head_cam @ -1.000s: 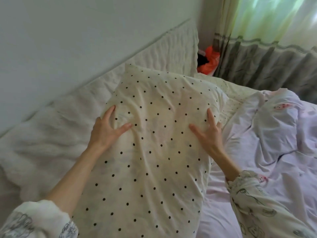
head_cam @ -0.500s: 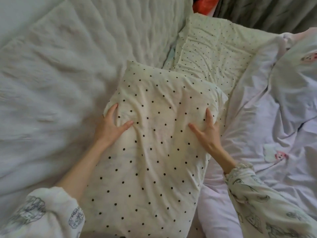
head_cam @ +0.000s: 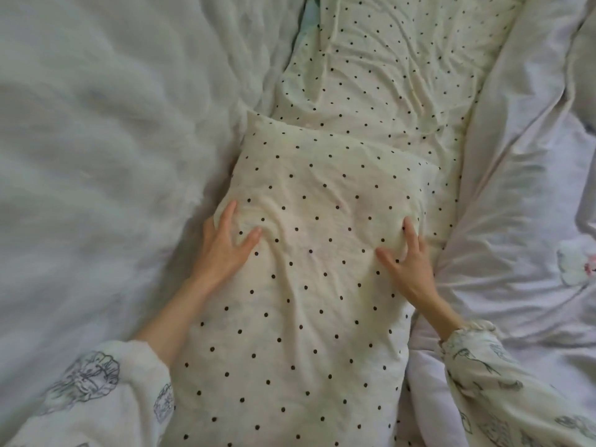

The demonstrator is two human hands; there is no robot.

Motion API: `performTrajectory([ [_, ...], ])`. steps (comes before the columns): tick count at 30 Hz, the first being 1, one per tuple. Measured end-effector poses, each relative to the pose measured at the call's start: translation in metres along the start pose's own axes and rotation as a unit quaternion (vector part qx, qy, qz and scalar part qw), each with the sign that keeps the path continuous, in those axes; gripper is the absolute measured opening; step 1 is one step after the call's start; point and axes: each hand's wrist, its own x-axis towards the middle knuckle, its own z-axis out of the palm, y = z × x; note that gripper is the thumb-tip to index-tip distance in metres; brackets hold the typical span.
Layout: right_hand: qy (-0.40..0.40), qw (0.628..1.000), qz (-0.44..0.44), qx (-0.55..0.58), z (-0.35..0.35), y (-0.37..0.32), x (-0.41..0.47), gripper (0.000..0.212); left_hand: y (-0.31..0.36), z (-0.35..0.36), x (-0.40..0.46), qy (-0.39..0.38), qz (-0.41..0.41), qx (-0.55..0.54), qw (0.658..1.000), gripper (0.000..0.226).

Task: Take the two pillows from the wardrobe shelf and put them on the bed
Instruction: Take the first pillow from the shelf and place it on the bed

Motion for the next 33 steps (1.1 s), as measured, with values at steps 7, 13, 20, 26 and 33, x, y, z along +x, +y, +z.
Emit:
performTrajectory([
  [7, -0.021, 0.993, 0.079, 0.08, 0.003, -0.008, 0.015, 0.102, 0.036, -0.016, 0.037, -0.047, -0.073, -0.149, 0.985, 0.093],
  [13, 0.016, 0.987, 0.057, 0.148, -0.018, -0.049, 0.022, 0.1, 0.095, -0.056, 0.041, 0.043, 0.035, -0.147, 0.988, 0.093],
  [20, -0.052, 0.997, 0.046, 0.036, -0.007, -0.066, 0.05, 0.085, 0.085, -0.058, 0.08, 0.04, 0.062, 0.06, 0.995, 0.079],
  [26, -0.049, 0.996, 0.042, 0.067, 0.039, -0.026, -0.029, 0.079, -0.01, -0.028, 0.012, 0.012, 0.043, 0.132, 0.99, 0.074],
  [33, -0.054, 0.987, 0.112, 0.106, 0.062, -0.002, -0.097, 0.075, -0.058, -0.037, -0.05, 0.065, -0.041, 0.089, 0.993, 0.075],
])
